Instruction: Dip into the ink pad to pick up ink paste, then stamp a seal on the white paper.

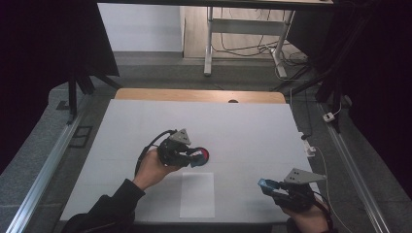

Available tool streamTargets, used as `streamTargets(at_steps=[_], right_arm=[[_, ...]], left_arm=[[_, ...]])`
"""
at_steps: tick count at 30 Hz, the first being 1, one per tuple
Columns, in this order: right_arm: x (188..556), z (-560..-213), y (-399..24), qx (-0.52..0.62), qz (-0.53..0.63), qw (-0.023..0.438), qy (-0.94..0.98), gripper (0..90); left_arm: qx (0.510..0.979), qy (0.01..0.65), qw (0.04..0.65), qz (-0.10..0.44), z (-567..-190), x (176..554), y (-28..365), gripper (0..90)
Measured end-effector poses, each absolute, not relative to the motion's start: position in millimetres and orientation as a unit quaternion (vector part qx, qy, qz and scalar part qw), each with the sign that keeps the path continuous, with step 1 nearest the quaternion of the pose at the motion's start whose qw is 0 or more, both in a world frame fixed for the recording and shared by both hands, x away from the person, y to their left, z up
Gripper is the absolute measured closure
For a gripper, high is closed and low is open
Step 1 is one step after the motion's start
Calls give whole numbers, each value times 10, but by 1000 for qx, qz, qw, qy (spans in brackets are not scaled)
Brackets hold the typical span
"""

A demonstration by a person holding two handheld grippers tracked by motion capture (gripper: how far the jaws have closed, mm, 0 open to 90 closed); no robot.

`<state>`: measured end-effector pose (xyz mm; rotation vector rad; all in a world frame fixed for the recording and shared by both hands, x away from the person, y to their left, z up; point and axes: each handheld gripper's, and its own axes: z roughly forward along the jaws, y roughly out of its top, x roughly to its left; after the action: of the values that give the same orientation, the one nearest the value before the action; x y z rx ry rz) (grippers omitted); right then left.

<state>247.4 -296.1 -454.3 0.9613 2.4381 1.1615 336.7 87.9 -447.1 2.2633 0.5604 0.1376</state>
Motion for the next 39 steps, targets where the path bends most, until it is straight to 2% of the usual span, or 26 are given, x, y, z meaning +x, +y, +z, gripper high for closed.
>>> streamTargets(at_steps=[39], right_arm=[[2468,-4542,-2960,330,403,137,843,680]], left_arm=[[892,200,403,32,-4496,2956,902,698]])
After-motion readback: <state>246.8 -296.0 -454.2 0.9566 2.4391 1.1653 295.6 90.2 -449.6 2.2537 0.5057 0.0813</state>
